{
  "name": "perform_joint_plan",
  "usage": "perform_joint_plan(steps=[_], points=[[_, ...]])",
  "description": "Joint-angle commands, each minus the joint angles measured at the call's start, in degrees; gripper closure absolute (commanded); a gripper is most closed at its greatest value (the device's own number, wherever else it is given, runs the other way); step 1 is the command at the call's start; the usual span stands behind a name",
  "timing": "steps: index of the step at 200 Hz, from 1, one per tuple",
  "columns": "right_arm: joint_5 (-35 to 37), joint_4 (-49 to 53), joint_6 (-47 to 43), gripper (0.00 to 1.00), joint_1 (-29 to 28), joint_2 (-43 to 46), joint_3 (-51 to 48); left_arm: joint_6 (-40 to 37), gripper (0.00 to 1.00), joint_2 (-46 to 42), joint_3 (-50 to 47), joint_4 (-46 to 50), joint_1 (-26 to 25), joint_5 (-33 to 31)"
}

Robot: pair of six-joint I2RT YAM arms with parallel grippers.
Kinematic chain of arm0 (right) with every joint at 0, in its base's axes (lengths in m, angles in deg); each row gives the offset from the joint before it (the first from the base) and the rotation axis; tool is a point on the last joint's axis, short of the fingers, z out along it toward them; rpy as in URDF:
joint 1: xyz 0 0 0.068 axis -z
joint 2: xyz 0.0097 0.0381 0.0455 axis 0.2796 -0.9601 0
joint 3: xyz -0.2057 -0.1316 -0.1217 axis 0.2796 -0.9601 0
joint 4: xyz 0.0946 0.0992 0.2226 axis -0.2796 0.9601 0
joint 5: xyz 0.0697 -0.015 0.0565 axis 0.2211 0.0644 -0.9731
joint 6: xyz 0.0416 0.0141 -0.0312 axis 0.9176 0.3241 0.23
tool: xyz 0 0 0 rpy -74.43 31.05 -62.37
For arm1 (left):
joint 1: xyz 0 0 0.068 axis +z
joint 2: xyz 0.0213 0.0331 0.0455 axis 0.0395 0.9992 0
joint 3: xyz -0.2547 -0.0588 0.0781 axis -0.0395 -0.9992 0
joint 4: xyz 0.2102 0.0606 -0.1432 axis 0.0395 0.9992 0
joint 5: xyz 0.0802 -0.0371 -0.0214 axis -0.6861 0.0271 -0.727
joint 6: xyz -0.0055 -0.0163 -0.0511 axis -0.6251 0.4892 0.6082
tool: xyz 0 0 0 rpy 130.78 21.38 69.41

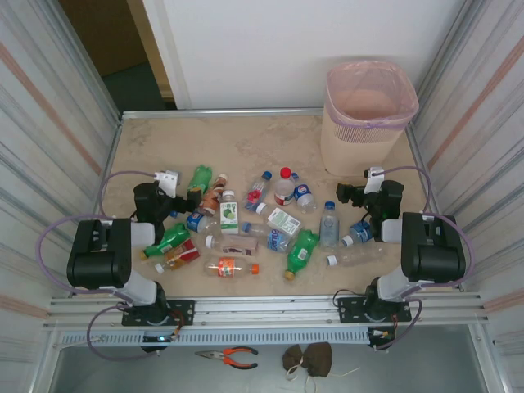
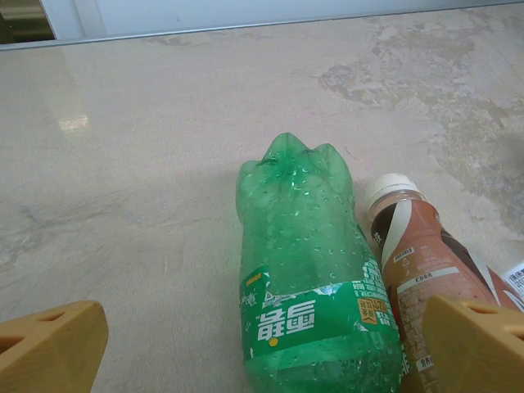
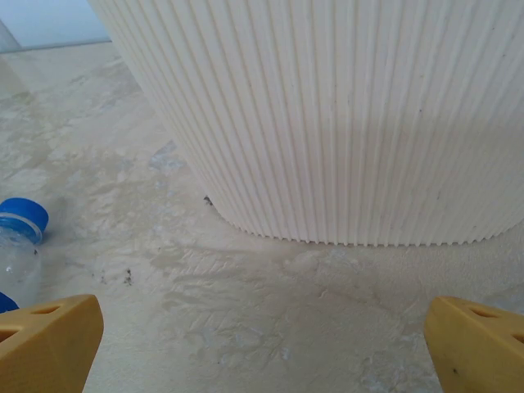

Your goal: Put the plastic bottles in the bin

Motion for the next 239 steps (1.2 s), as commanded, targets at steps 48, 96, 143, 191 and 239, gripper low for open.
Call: perform_joint_plan(steps=[48,96,143,191,239], points=[[-0.9,-1.2,-0.7,0.01,0.4,-0.1,-0.4,-1.1,0.01,-0.9,-0.4,-1.5,0.3,1.0],[-0.9,-1.2,-0.6,0.01,0.4,-0.1,-0.4,-1.1,0.01,-0.9,-0.4,-1.5,0.3,0.9],[-0.9,-1.2,-0.7,0.01,0.3,-0.1,-0.4,-1.1,0.01,-0.9,-0.4,-1.5,0.4,1.1],[-0.9,-1.1,-0.6,0.01,0.4,-0.2,-0.4,-1.1,0.01,-0.9,-0.4,-1.4,0.4,1.2],[0.8,1.4,-1.0,0.01,-0.4,1.7,-0.1,-0.7,0.01,-2.1,0.3,0.6,-0.1,-1.8]])
